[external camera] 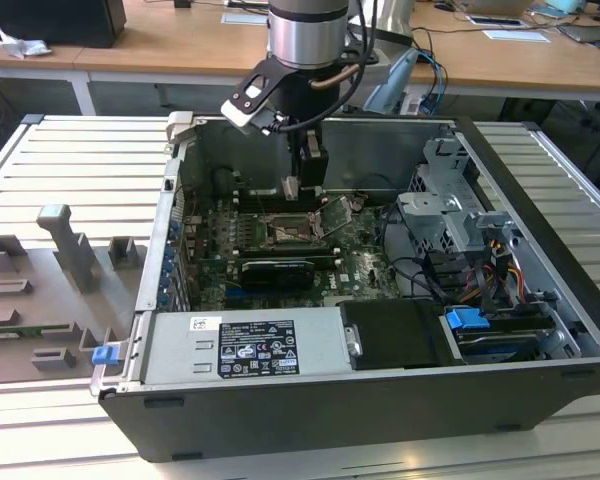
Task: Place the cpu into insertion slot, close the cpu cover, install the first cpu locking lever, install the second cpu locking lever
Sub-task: 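Place the cpu into insertion slot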
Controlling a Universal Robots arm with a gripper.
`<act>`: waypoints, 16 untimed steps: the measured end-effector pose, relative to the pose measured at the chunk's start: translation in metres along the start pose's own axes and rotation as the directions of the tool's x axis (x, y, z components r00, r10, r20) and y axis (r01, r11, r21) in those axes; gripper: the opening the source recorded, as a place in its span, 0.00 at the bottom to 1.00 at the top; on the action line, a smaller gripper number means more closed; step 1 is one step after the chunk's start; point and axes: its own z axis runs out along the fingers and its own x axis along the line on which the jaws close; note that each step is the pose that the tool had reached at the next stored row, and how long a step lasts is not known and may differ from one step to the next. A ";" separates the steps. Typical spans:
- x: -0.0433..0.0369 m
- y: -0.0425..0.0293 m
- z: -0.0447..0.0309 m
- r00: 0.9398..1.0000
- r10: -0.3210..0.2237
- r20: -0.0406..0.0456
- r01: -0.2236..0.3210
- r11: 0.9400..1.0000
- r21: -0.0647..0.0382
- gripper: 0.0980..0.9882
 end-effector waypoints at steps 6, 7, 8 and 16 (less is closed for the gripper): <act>-0.0001 -0.0006 0.0097 0.999 0.033 0.009 -0.033 0.999 0.000 0.48; -0.0001 -0.0007 0.0120 0.999 0.033 0.009 -0.033 0.999 0.000 0.48; -0.0001 -0.0008 0.0138 0.999 0.033 0.009 -0.033 0.999 0.000 0.48; 0.0030 -0.0017 0.0332 1.000 0.013 0.008 -0.013 1.000 0.000 0.48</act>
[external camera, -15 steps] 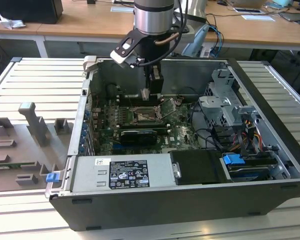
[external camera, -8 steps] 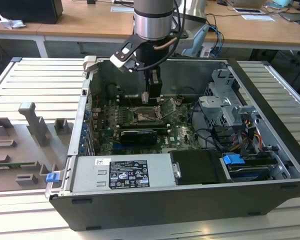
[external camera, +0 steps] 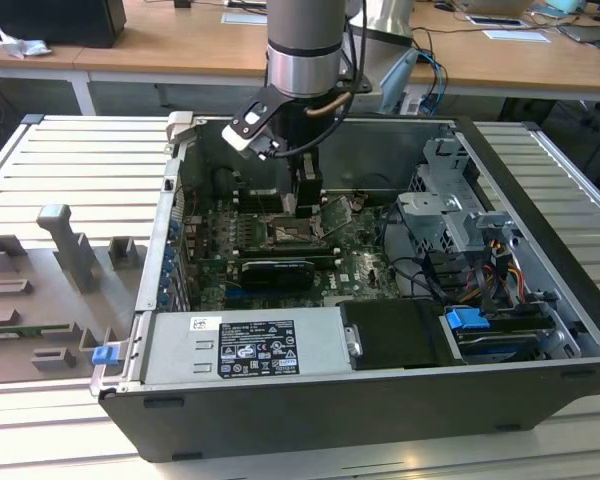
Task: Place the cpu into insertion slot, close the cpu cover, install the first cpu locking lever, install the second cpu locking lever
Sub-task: 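Place the cpu into insertion slot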
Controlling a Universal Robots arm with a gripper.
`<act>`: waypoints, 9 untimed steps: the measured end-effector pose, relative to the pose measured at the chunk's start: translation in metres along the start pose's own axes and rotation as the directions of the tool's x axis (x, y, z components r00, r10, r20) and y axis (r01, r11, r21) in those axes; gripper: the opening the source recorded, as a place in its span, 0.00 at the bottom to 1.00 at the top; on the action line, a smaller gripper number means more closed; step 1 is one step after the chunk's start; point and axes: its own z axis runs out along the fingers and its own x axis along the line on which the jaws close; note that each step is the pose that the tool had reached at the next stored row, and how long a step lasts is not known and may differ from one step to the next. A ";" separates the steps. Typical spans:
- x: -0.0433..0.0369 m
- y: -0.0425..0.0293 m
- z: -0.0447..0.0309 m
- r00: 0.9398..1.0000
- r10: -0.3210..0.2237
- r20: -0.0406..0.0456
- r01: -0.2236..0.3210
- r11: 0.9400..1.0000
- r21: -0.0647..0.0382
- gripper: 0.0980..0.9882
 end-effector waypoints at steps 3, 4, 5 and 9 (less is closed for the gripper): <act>0.0018 -0.0003 0.0072 1.000 -0.004 0.000 0.004 1.000 0.000 0.48; 0.0019 -0.0006 0.0099 1.000 -0.004 0.000 0.004 1.000 0.000 0.48; 0.0022 -0.0011 0.0132 1.000 -0.004 0.000 0.004 1.000 0.000 0.48; 0.0032 -0.0030 0.0225 1.000 -0.004 0.000 0.004 1.000 0.000 0.48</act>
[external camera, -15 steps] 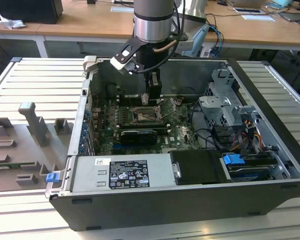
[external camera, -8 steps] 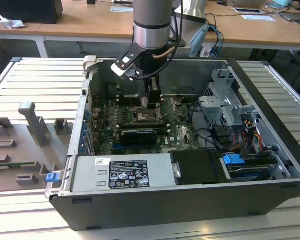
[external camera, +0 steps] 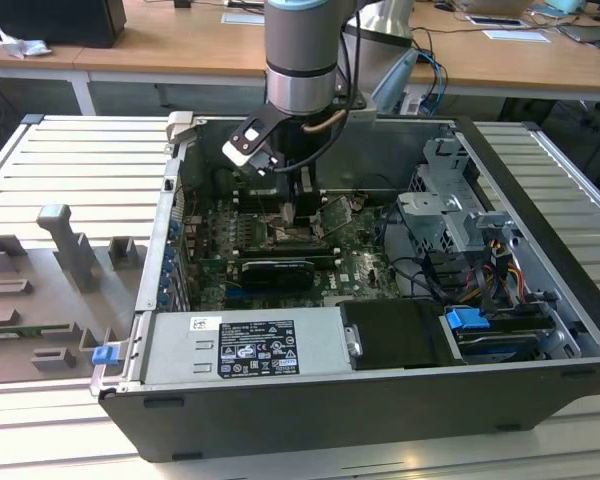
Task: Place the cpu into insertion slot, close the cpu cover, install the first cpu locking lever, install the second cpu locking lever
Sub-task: 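Place the cpu into insertion slot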
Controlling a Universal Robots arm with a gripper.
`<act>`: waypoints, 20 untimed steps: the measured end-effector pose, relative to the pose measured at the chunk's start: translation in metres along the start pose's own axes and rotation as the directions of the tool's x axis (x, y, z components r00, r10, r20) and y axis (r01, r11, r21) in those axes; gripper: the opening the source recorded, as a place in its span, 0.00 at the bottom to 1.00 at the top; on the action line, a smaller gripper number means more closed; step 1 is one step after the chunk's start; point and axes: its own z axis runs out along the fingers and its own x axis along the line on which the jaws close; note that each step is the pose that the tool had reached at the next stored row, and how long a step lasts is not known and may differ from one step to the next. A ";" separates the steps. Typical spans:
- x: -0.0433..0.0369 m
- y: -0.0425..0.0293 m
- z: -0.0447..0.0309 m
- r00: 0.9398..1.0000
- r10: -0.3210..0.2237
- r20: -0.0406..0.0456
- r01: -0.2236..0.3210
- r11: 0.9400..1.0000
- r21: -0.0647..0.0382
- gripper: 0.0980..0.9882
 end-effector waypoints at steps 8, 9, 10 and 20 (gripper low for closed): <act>0.0044 -0.0043 0.0187 1.000 0.000 0.000 0.000 1.000 0.000 0.48; 0.0048 -0.0043 0.0196 1.000 0.000 0.000 0.000 1.000 0.000 0.48; 0.0052 -0.0043 0.0202 1.000 0.001 0.000 -0.001 1.000 0.000 0.48; 0.0088 -0.0053 0.0271 0.999 0.051 0.002 -0.051 0.999 -0.001 0.48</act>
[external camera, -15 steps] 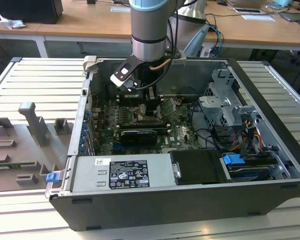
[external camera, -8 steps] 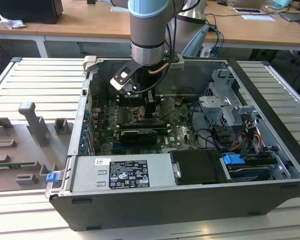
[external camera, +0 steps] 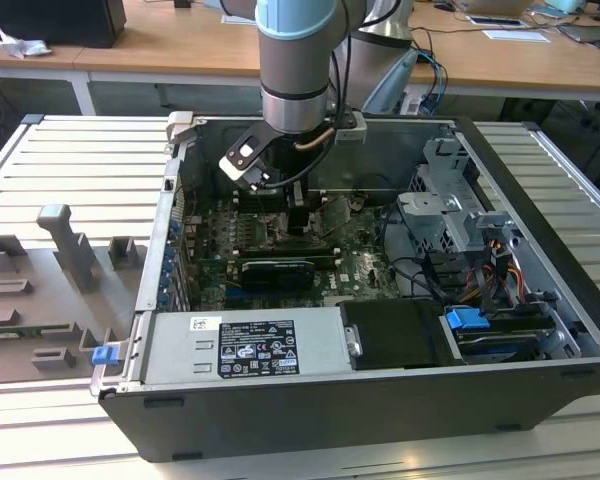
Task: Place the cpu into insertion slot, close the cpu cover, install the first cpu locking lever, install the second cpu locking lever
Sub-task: 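Place the cpu into insertion slot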
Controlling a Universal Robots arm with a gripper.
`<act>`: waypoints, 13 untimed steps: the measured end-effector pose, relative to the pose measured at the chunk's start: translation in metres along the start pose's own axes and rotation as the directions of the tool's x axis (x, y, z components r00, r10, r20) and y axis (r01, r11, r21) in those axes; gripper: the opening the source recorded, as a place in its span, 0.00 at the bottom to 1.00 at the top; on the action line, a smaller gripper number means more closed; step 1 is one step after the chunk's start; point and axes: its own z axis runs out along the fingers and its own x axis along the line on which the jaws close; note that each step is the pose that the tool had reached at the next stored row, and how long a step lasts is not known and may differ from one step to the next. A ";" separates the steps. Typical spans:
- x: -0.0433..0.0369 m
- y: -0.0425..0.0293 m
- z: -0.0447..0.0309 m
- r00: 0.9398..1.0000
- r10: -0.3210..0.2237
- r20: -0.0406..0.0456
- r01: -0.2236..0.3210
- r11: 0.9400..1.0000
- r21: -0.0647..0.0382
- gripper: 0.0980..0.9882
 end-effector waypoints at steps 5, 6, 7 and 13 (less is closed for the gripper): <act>0.0010 -0.0020 0.0080 1.000 0.005 0.000 -0.005 1.000 0.000 0.48; 0.0019 -0.0025 0.0084 1.000 0.005 0.000 -0.005 1.000 0.000 0.48; 0.0028 -0.0025 0.0086 1.000 0.005 0.000 -0.005 1.000 0.000 0.48; 0.0067 -0.0028 0.0134 1.000 0.007 0.001 -0.007 1.000 0.000 0.48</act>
